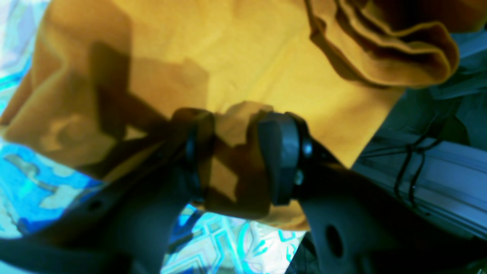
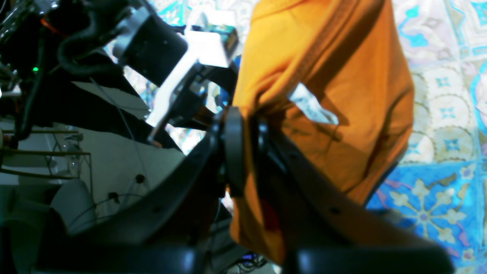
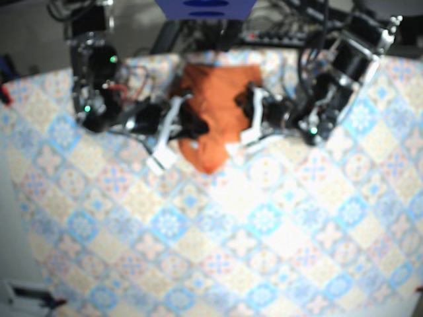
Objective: Fold the T-shirt properly
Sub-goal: 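Hold the bundle sides with both grippers and press them inward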
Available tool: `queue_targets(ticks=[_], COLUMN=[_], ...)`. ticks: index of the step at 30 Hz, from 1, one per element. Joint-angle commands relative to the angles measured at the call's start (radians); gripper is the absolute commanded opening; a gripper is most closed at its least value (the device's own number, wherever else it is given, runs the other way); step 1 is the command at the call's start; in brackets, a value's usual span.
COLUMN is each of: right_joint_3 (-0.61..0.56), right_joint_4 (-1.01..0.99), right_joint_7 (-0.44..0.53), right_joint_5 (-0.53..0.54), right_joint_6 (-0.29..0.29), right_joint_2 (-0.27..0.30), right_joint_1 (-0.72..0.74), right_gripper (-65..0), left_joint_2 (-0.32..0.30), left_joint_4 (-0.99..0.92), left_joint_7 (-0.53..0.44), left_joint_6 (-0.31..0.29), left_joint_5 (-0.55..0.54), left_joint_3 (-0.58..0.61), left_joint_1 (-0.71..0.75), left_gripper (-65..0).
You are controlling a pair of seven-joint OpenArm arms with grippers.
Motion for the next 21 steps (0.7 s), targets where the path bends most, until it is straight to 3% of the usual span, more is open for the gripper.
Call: queue_targets(ticks=[1, 11, 21], right_joint_3=[-0.004, -0.064, -0.113], right_joint_4=[0.018, 0.023, 0.018], right_joint_7=[0.021, 0.019, 0.019], right_joint_5=[0.025, 0.025, 0.023], right_joint_6=[0.004, 0.004, 0.004], right_joint_2=[0.002, 0.007, 0.027], right_joint_1=[0.01, 0.011, 0.041], right_gripper=[-65.0, -64.9, -65.0], left_joint_2=[-0.007, -0.007, -0.007], left_joint_4=[0.001, 0.001, 0.001], left_joint_7=[0.015, 0.015, 0.015], left_joint_6=[0.011, 0.011, 0.011], left_joint_5=[0.038, 0.127, 0.135], left_joint_3=[0.0, 0.0, -0.001], left_joint_1=[-0.008, -0.009, -0.012], left_gripper=[-42.0, -41.9, -41.9])
